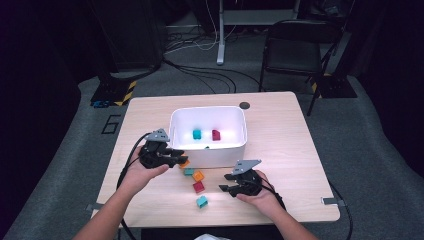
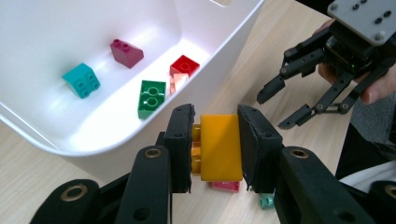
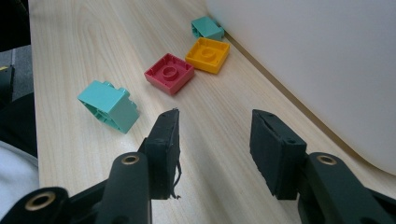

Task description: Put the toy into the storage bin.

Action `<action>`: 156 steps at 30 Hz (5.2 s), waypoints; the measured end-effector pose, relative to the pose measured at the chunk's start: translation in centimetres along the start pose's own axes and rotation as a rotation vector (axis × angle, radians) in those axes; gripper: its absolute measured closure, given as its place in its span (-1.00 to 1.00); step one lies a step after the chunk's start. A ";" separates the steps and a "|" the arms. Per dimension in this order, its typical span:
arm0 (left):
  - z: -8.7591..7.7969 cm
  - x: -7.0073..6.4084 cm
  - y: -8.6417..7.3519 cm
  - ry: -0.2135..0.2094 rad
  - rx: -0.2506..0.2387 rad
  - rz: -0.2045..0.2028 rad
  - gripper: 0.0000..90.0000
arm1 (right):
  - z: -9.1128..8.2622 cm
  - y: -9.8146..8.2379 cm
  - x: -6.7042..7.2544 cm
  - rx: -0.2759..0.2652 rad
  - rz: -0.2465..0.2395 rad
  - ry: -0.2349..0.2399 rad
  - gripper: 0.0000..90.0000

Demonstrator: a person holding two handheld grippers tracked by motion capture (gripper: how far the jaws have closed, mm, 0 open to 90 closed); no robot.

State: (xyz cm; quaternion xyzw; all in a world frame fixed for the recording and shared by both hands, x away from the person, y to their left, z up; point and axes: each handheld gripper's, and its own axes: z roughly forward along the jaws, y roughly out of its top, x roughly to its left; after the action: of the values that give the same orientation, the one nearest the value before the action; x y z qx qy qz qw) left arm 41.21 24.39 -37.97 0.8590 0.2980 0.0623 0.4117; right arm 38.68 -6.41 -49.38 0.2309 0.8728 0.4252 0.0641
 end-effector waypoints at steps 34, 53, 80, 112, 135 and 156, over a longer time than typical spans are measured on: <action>4.1 3.4 8.5 0.023 -0.049 0.022 0.48 | -0.1 -0.1 -0.3 -0.005 -0.014 -0.002 0.16; 9.6 4.6 10.5 0.018 -0.025 0.033 0.48 | -0.2 -0.2 -0.3 -0.005 -0.009 -0.005 0.16; 10.0 4.9 10.5 0.045 -0.010 0.043 0.28 | -0.2 -0.3 -0.4 -0.005 0.000 0.000 0.16; 1.7 -0.5 5.2 0.025 -0.083 0.136 0.26 | 0.0 -0.4 -0.3 -0.002 0.002 -0.004 0.16; 3.2 -2.0 -1.8 -0.007 -0.050 0.095 0.24 | 0.1 -0.4 -0.3 0.004 0.007 -0.005 0.13; 4.9 -3.6 -6.2 -0.059 -0.037 0.052 0.21 | -0.1 -0.4 -0.3 0.007 0.021 -0.012 0.09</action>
State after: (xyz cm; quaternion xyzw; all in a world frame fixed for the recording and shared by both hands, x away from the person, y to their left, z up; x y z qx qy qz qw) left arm 37.18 22.10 -45.29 0.8600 0.2622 0.0530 0.4345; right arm 38.75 -6.82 -49.68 0.2432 0.8714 0.4213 0.0641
